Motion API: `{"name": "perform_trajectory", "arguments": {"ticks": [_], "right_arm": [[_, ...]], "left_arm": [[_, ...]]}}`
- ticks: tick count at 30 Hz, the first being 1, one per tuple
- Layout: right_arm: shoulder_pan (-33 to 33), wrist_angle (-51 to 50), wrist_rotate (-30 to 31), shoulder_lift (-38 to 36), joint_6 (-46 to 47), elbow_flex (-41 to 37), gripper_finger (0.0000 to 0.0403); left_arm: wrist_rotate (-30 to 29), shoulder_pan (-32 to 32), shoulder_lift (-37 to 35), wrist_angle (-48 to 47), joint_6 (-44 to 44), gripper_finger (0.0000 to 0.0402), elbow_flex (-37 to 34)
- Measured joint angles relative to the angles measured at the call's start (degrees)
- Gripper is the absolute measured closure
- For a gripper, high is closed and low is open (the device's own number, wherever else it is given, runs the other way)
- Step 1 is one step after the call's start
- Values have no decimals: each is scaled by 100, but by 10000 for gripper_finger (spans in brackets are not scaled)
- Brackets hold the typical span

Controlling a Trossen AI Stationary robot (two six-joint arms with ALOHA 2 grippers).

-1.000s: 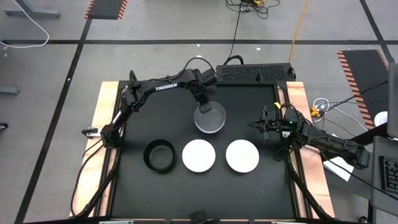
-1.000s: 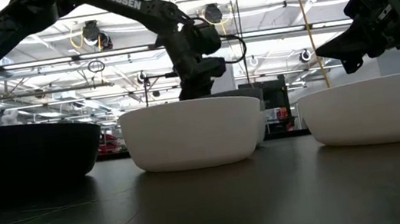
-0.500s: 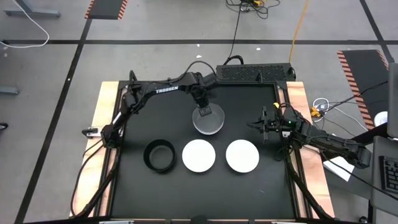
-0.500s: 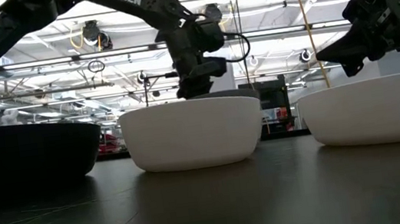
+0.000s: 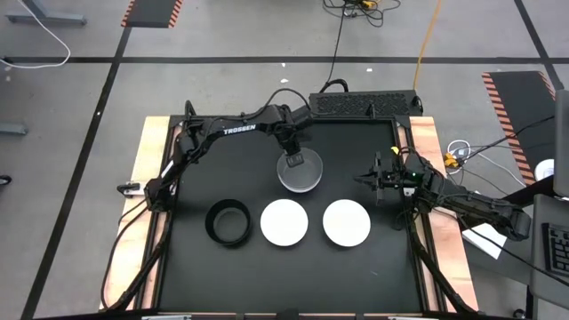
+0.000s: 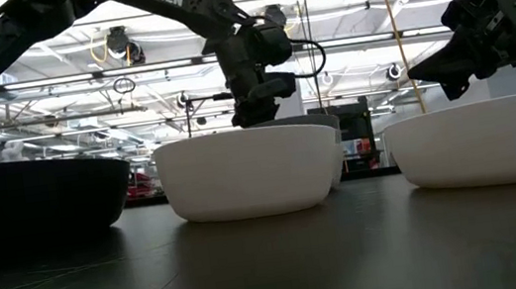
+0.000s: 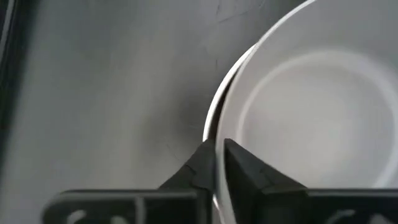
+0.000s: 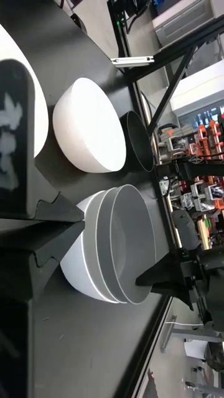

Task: Nest bowls inside each other
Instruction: Stack the grey bowl on top of the light grey bowl

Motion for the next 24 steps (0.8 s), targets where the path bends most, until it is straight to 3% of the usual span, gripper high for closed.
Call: {"name": "perform_trajectory", "arguments": {"ticks": [11, 24], "right_arm": [[1, 0, 0, 0, 0, 0, 403], [2, 0, -1, 0, 22, 0, 403]], "left_arm": [[188, -77, -72, 95, 121, 219, -7], [196, -13, -493, 159, 271, 108, 0]]}}
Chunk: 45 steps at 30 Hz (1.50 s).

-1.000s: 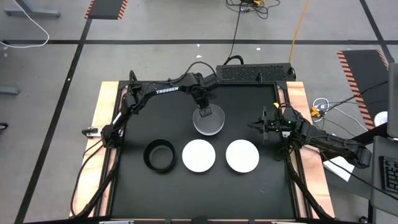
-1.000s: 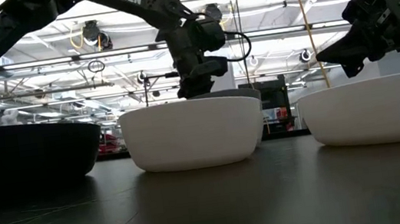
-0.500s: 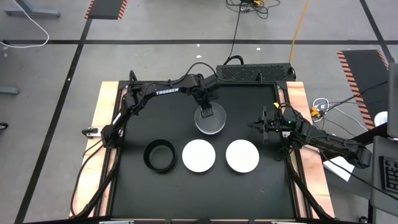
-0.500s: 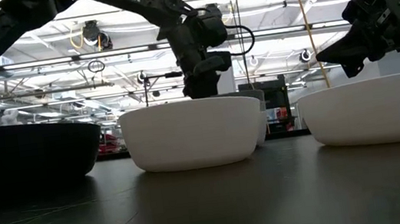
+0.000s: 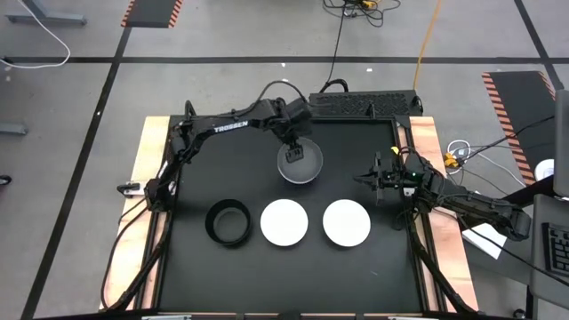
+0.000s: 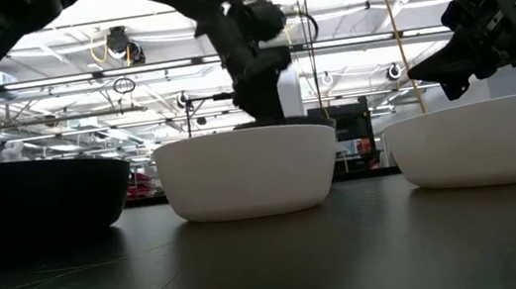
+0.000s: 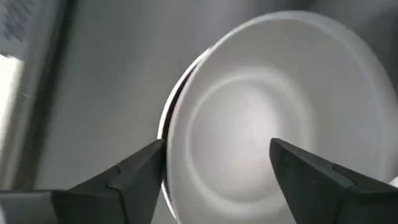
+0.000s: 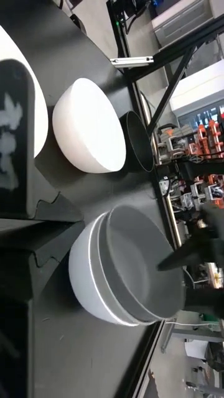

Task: Nest bowls inside each other
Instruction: Stack the grey bowl on top of the light grey bowl

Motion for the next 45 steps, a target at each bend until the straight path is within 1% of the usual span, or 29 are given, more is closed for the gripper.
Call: {"name": "perform_trajectory", "arguments": {"ticks": [2, 4, 7, 13, 15, 18, 21, 24, 27, 31, 32, 33, 38, 45], "right_arm": [[0, 0, -1, 0, 0, -1, 403], [0, 0, 1, -1, 0, -2, 403], [-2, 0, 1, 0, 17, -2, 403], [-1, 0, 1, 0, 87, 0, 403], [0, 0, -1, -1, 87, -1, 403], [0, 0, 0, 0, 86, -1, 403], [-1, 0, 1, 0, 61, -2, 403], [-1, 0, -1, 0, 36, 0, 403], [-1, 0, 0, 0, 22, 0, 403], [0, 0, -1, 2, 22, 0, 403], [0, 0, 1, 2, 22, 0, 403], [0, 0, -1, 5, 22, 0, 403], [-1, -1, 0, 13, 22, -1, 403], [0, -1, 1, 13, 20, -1, 403]], "left_arm": [[66, 7, -138, 73, -1, 96, 4], [289, 35, -242, 119, -29, 87, 4], [515, 73, -287, 186, -108, 84, 10], [490, 260, -241, 243, -142, 105, -199], [363, 294, -243, 375, -146, 112, -272], [343, 389, -243, 395, -168, 127, -318], [271, 457, -243, 423, -206, 151, -320], [256, 477, -191, 427, -219, 192, -327], [259, 474, -187, 669, -219, 254, -537], [323, 489, -188, 749, -166, 359, -737], [287, 489, -190, 842, -150, 379, -807], [304, 489, -189, 893, -129, 388, -866], [352, 489, -191, 788, 90, 395, -983], [290, 359, -191, 744, 126, 397, -1015]]}}
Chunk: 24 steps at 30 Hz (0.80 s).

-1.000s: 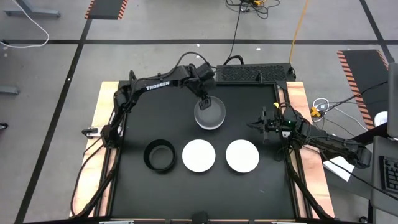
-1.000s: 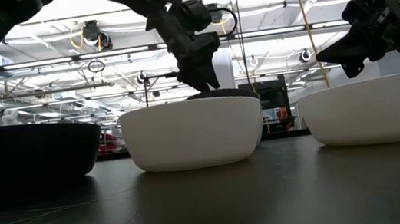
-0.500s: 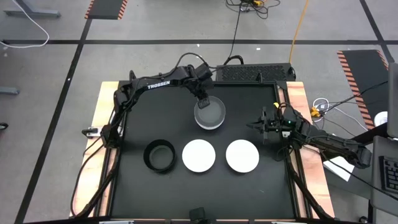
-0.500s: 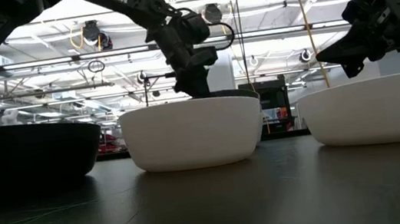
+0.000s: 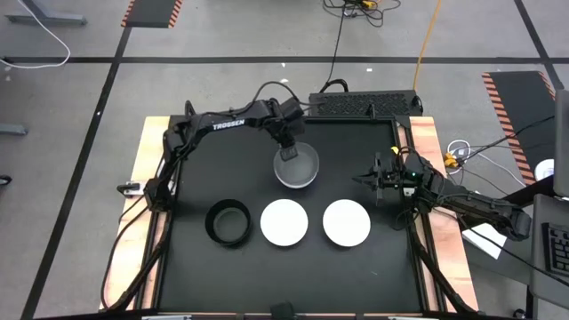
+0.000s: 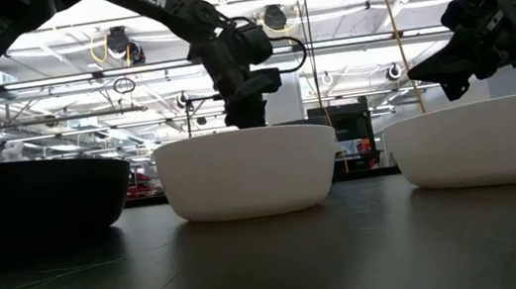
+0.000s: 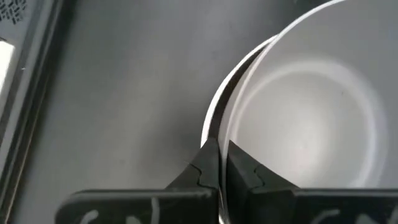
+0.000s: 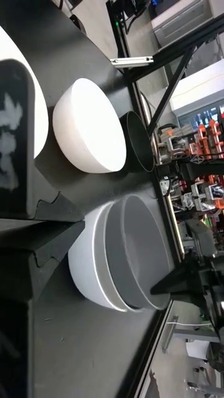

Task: Nest bowls inside each other
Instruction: Stack the grey bowl on top of the light grey bowl

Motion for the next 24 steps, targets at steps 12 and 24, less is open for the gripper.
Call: {"name": "perform_trajectory", "arguments": {"ticks": [12, 24], "right_arm": [[0, 1, 0, 0, -2, 1, 403], [0, 1, 0, 2, -2, -1, 403]], "left_arm": [[-126, -217, 0, -186, 17, 399, 0], [-189, -355, 72, -113, -3, 400, 9]]}}
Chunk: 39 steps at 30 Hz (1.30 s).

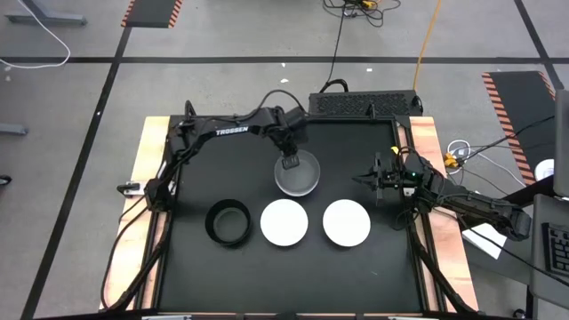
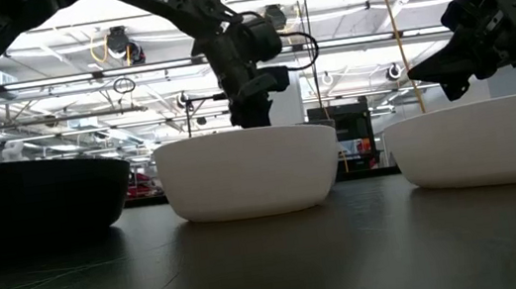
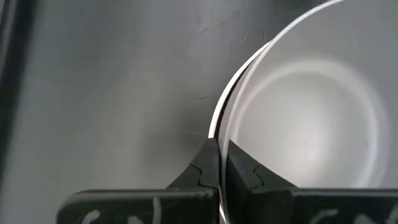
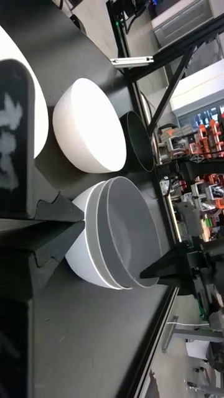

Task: Nest bowls inside each other
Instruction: Stack the grey bowl on top of the light grey bowl, then stack the right white bowl on top of the grey bowl

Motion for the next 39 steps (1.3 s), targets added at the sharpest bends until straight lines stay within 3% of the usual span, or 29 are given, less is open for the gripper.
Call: {"name": "perform_trajectory", "arguments": {"ticks": [16, 24, 32, 39], "right_arm": [[-2, 0, 0, 77, -42, 1, 403], [-2, 0, 0, 84, -39, 0, 403], [-2, 0, 0, 84, -39, 2, 403], [0, 0, 0, 84, -40, 0, 403]], "left_arm": [[46, 9, 192, 44, 4, 385, 17], [401, -20, 264, -10, 122, 303, -32], [260, -109, 240, 264, 96, 200, -13], [258, -122, 238, 304, 85, 142, -13]]}}
